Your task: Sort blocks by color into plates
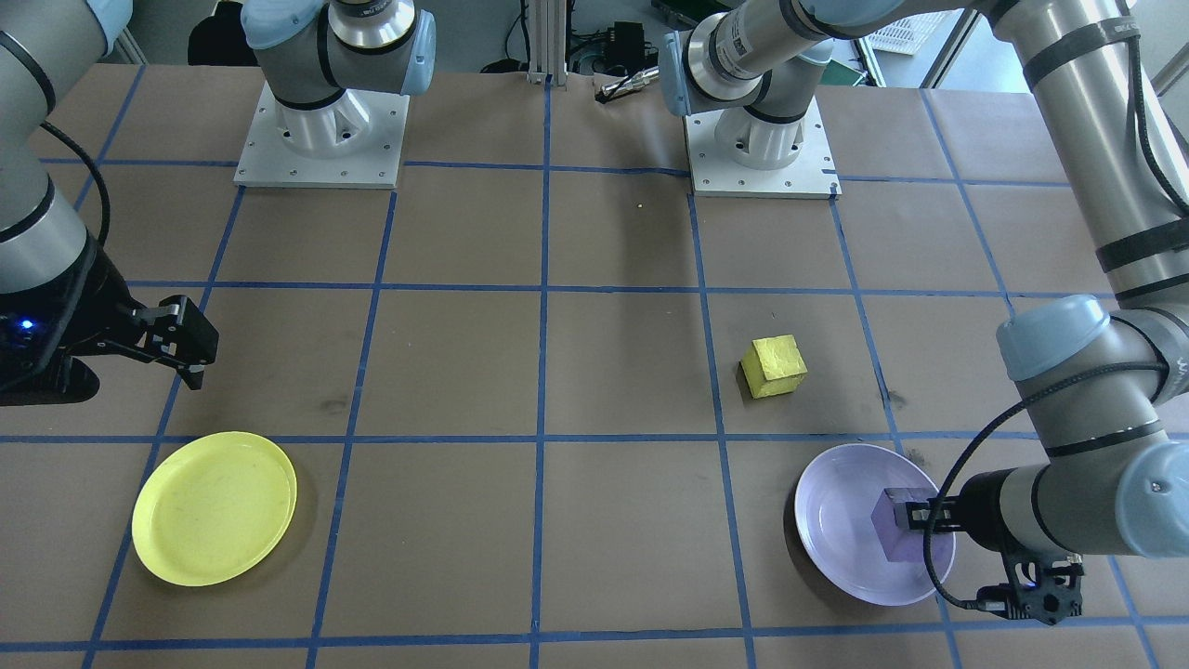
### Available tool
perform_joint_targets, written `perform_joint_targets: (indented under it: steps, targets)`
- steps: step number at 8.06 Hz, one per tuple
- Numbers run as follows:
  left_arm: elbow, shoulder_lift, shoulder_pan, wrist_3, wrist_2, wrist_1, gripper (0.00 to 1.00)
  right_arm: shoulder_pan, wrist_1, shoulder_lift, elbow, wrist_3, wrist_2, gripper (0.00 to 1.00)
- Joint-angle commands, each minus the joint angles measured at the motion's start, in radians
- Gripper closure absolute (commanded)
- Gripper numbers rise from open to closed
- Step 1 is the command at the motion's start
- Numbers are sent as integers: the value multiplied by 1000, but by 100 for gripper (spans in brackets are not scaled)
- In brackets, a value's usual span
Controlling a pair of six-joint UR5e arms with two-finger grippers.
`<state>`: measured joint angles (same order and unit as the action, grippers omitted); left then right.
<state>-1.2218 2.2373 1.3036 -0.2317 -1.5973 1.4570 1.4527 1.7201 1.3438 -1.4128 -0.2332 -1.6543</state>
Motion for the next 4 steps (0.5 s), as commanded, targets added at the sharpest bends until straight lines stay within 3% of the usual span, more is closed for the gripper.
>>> perform_joint_targets:
  steps: [1,4]
  targets:
    - [-1,-10,3,0,19,-47,0,0,6,-2,0,0,7,0]
    - [-2,-86,110,46,5,-41,0,0,12,-3,0,-2,7,0]
